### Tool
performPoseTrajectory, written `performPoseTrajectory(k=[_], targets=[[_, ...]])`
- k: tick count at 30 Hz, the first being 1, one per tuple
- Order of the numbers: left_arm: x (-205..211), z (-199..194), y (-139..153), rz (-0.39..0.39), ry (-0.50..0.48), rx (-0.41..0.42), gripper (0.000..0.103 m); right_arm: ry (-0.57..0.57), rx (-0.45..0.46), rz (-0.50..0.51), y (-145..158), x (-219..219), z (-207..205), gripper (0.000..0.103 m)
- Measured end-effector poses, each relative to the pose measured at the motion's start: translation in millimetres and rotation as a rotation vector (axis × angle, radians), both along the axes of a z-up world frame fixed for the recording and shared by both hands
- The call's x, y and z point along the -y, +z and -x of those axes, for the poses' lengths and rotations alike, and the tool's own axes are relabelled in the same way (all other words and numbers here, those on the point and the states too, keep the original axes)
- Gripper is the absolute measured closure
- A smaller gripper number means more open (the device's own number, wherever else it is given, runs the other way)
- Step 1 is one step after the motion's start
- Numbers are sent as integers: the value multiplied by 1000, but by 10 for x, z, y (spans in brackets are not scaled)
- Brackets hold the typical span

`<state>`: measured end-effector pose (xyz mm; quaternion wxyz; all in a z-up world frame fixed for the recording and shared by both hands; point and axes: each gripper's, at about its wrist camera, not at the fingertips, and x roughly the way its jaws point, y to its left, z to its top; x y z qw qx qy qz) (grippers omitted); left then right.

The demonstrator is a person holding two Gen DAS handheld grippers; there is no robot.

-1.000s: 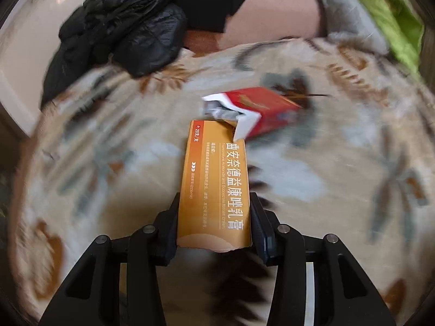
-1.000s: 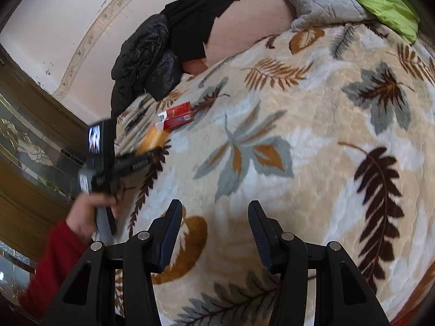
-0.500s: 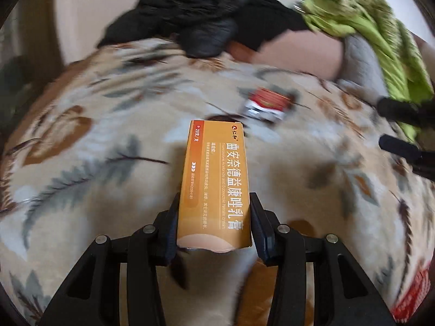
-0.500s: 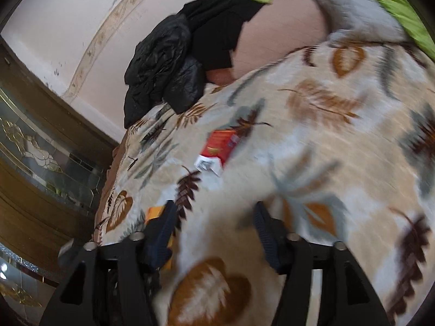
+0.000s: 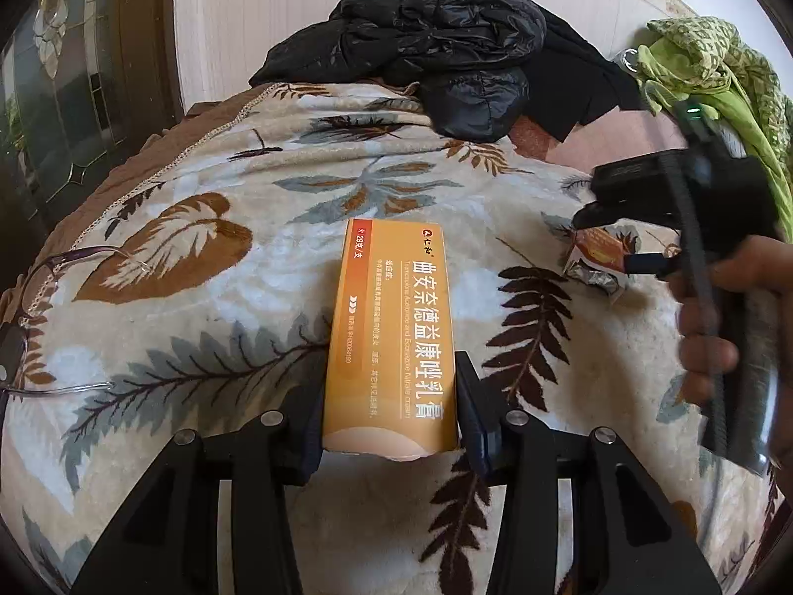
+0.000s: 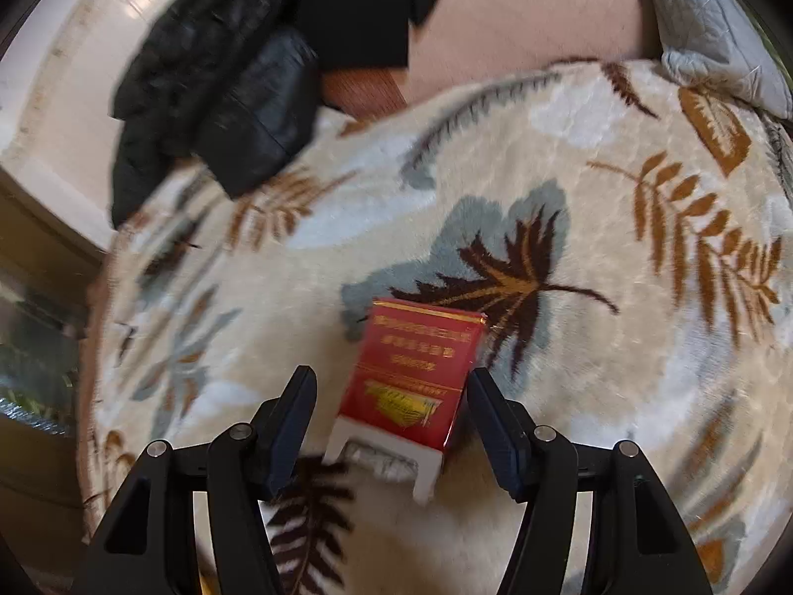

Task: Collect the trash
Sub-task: 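Carry the orange box and red pack to the basket with both grippers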

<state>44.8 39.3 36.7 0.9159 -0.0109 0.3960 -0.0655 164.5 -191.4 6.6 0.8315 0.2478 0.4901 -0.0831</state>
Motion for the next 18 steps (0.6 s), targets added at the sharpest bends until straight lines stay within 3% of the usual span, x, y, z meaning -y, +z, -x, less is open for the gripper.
performPoseTrajectory(k=[4,9,18], targets=[[1,-4,-21,13,-12,-15,59,26,-11,62,-69,-53,-4,39],[39,16,-15,14,-31,-12,59,66,42,42,44,-13,260,43],[120,93,26,10,-52,10,59,95,199,54,404,233,1299,45]])
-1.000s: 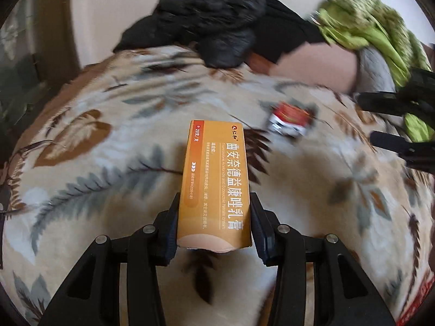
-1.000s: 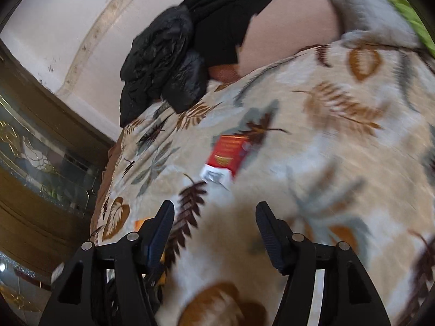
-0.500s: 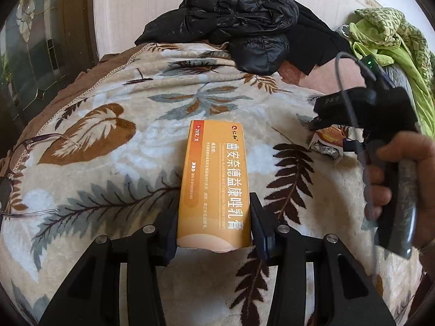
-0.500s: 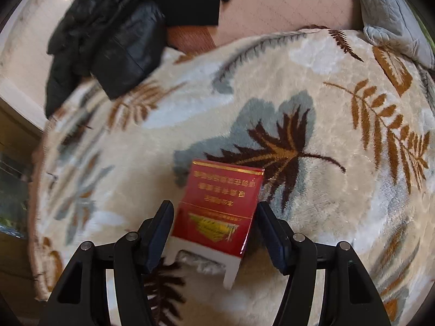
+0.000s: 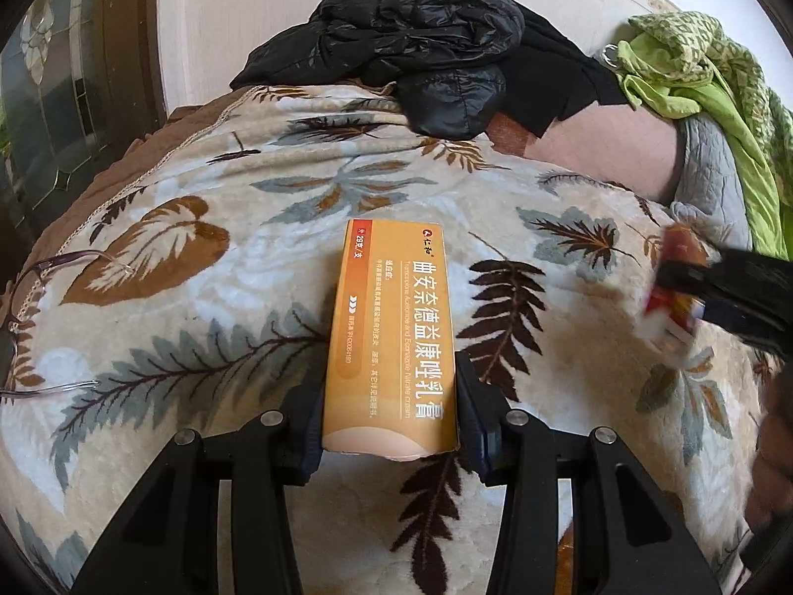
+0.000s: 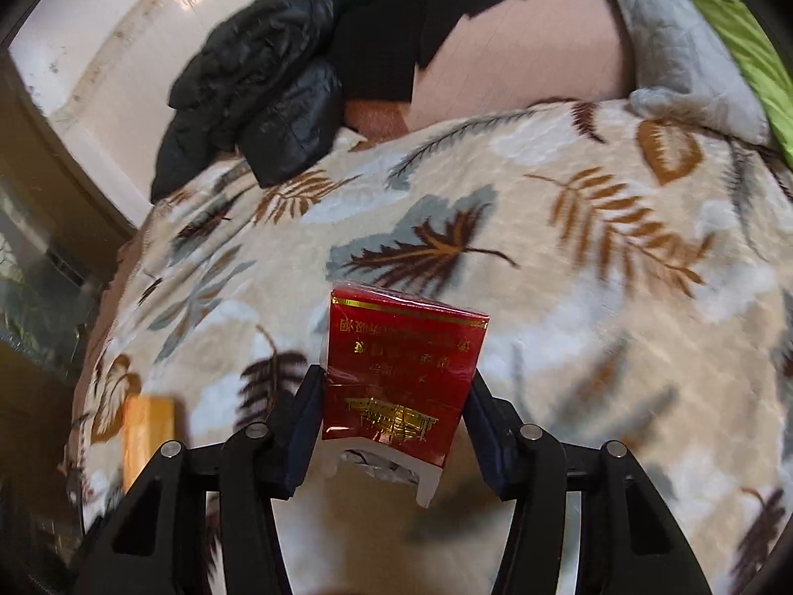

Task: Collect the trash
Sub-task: 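Carry the orange box and red pack to the basket with both grippers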

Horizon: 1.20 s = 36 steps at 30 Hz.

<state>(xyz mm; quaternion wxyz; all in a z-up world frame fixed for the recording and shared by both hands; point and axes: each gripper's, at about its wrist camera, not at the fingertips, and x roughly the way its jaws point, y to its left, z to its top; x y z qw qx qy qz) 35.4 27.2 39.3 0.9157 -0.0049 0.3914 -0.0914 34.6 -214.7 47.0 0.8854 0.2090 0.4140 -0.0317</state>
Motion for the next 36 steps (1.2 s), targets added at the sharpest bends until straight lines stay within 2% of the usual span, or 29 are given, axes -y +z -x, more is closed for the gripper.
performPoseTrajectory(k=[6,14,22,30,36], targets=[[148,88,31,-23,-34,29,59,33,67,-44,91,37,688,45],[381,301,91,-49,-103,89,59,31,137,9,87,-50,1448,45],[576,586,200,-30,-188,132,59,7,170,26,131,-26,1793,45],[644,938,372,-23,-226,180,59,10,193,42,162,-65,2109,45],[639,1234,413,-66,-218,205,59,-6,223,6,199,15,2308,45]])
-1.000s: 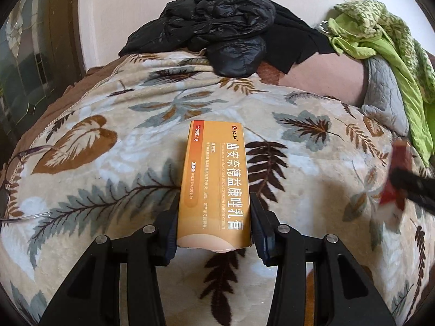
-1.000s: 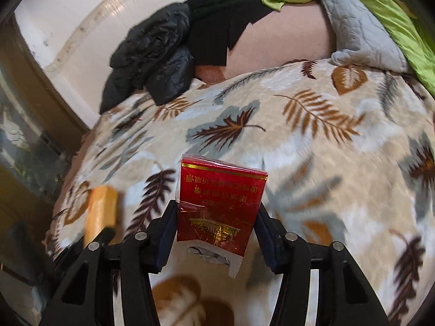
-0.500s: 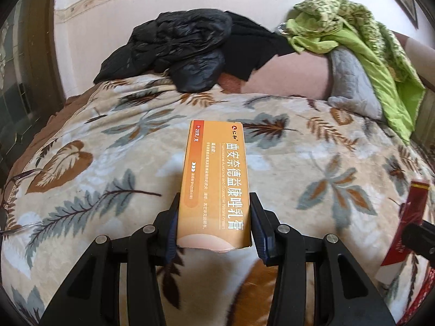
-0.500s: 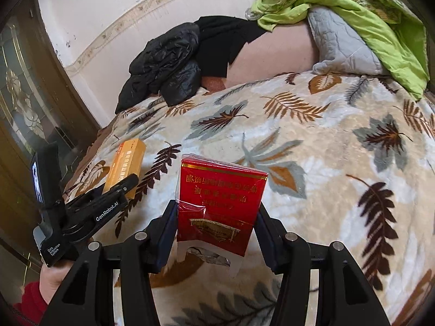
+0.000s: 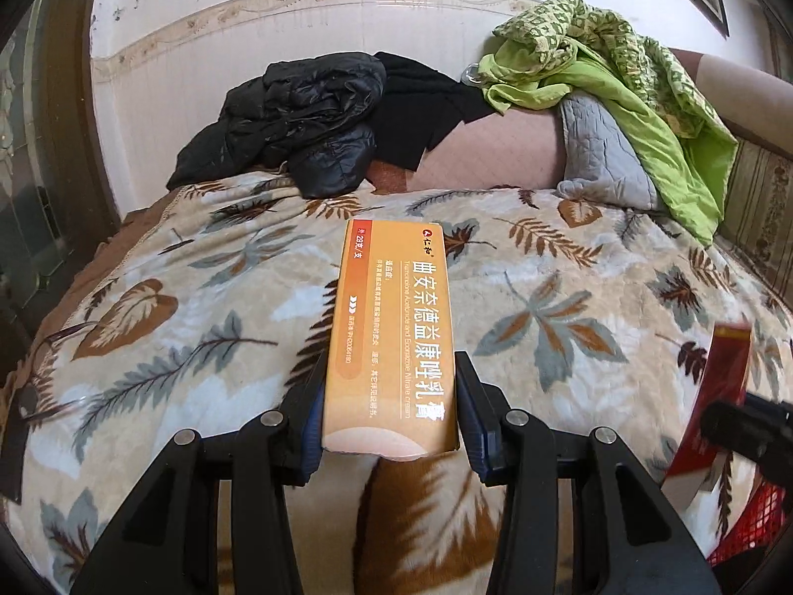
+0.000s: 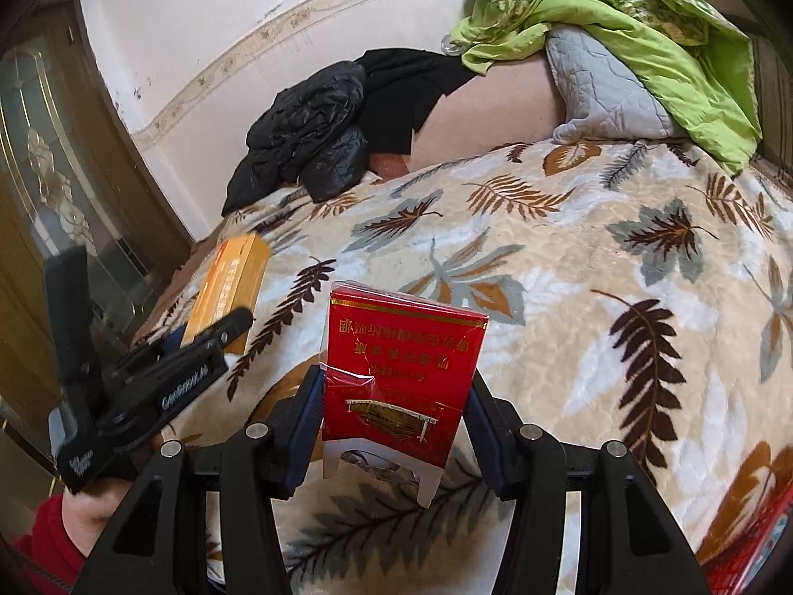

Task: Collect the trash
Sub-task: 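Carry the orange box and red pack to the basket with both grippers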

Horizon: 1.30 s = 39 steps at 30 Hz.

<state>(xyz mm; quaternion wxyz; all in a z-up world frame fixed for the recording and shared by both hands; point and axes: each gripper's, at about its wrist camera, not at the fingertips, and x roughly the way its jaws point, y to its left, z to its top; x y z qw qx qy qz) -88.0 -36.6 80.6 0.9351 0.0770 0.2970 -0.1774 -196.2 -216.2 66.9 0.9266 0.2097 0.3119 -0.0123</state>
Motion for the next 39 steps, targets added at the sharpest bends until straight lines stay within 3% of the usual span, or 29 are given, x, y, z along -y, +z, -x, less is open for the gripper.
performPoseTrajectory(k=[14,27,39], targets=[[-34,469,17,-39,-15,29,59,2,30,8,64,-18,181,45],[-78,697,90,-18,-43,31,59,8,23,6,79,-64,386,45],[153,1065,145,9,-154,11,59,-39,32,-26,162,67,743,45]])
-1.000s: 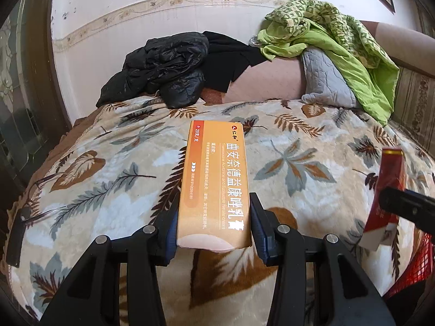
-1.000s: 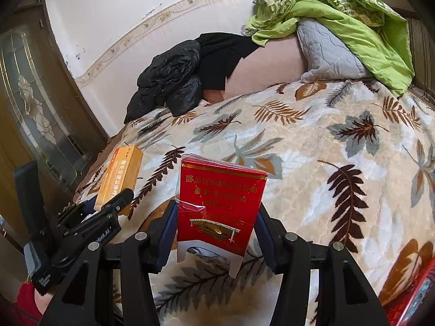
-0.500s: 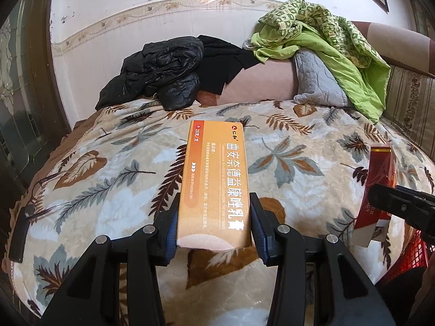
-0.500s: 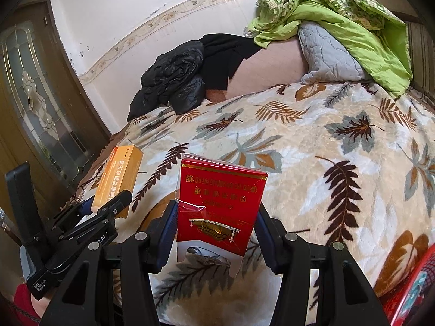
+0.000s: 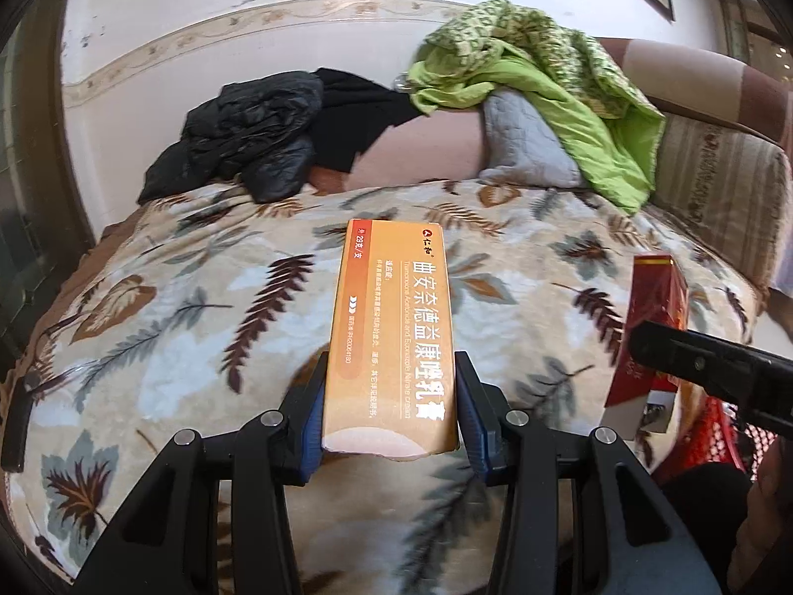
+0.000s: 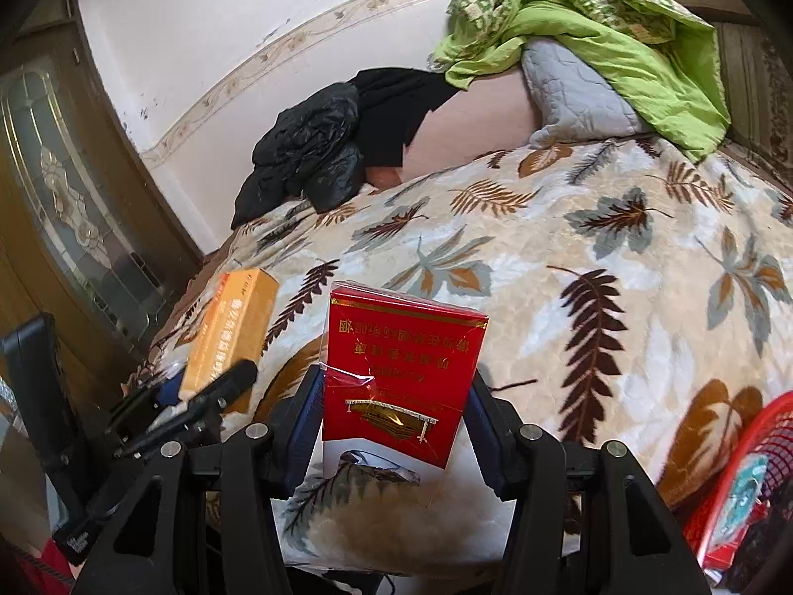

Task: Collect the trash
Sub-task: 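Carry the orange box and red pack to the basket with both grippers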

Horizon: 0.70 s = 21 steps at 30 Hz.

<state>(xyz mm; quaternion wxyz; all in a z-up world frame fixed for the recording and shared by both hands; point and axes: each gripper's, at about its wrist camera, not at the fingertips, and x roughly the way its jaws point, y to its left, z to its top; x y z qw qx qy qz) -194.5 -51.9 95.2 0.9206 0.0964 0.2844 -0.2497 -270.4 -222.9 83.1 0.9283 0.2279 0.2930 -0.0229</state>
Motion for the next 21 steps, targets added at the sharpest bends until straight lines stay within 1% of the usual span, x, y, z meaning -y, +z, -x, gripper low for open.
performPoseTrajectory(k=[5,13,17,21], targets=[[202,138,102,11,-60,18,59,-52,14,-46,75,202,241,45],[498,366,281,23,-156,46,59,-139,59,-61,273,488,679,45],[655,499,355,25,-216,52,59,-205,60,-59,315,687,949,45],[859,656,394,27,-308,34,59,-293,37,-73,282,938,1291,45]])
